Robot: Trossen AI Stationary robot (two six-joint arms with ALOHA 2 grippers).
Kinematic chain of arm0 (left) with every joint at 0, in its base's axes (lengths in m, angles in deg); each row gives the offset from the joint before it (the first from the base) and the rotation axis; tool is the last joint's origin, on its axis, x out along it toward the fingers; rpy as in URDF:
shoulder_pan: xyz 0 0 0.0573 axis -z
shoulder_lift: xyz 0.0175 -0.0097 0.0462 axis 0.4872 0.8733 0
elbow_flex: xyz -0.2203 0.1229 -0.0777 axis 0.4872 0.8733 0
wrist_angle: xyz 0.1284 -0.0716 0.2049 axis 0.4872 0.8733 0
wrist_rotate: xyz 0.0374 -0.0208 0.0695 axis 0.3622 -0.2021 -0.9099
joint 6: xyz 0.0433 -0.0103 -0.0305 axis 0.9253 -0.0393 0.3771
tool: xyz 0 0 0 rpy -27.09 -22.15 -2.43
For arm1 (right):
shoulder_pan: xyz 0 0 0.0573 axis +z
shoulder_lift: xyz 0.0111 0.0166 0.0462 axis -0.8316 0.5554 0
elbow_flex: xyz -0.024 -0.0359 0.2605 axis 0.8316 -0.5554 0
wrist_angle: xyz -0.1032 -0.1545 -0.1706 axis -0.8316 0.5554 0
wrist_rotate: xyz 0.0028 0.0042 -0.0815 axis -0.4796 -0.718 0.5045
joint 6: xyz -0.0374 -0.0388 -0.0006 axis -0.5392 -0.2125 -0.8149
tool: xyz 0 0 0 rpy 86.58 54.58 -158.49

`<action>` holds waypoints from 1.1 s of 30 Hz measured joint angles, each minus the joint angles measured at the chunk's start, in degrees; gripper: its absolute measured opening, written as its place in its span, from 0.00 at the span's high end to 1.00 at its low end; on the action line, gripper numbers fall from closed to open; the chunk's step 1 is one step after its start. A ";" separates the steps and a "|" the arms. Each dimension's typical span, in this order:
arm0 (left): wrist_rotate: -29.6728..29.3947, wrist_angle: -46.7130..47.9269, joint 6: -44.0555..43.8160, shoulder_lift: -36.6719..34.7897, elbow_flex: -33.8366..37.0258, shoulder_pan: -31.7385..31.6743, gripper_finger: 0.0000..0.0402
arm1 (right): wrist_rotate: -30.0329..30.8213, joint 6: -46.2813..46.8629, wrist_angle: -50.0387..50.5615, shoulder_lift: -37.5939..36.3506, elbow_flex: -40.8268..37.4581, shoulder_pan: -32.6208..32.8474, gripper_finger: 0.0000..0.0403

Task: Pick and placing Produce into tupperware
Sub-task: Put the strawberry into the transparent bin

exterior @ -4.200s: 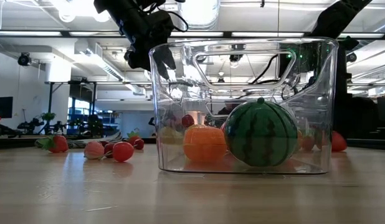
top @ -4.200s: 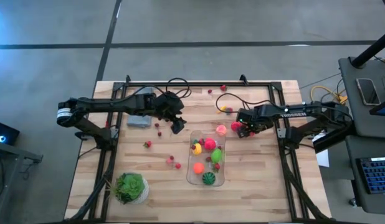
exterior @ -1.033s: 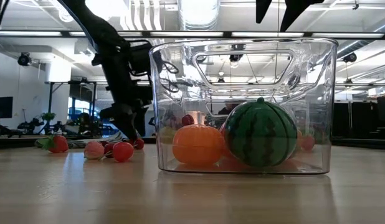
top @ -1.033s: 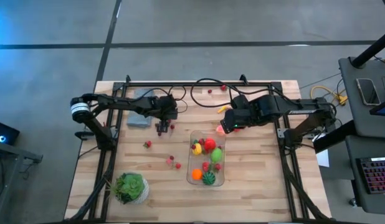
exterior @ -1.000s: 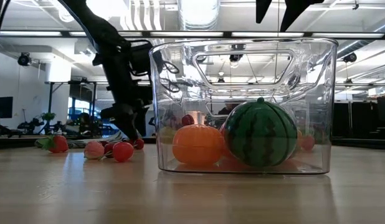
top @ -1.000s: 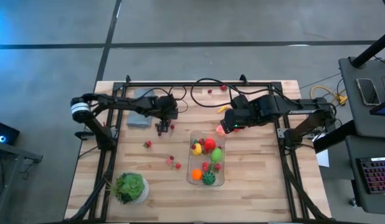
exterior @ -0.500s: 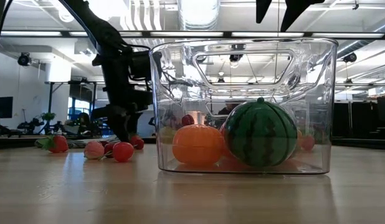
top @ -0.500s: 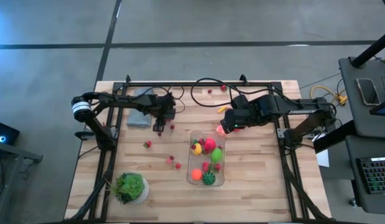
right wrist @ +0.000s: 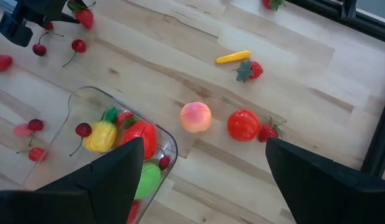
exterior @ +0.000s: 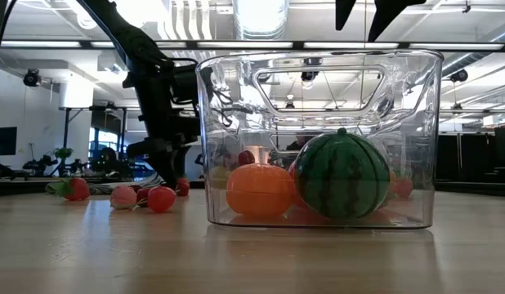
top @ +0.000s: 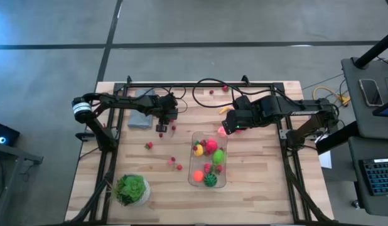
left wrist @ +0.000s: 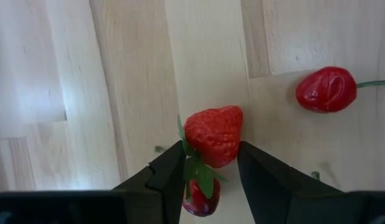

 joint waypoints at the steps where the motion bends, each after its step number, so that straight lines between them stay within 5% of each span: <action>1: 0.05 -0.37 -0.06 0.00 0.09 0.00 0.68 | 0.00 0.00 -0.03 0.00 0.00 0.00 0.19; 22: 1.46 -0.76 -2.05 -0.69 -0.27 0.07 0.69 | -0.02 -0.02 -0.04 -0.01 0.00 0.00 0.19; 33: 2.79 -0.21 -4.79 -7.44 -5.04 4.93 0.84 | -0.48 -0.10 0.18 -0.02 0.00 0.00 0.19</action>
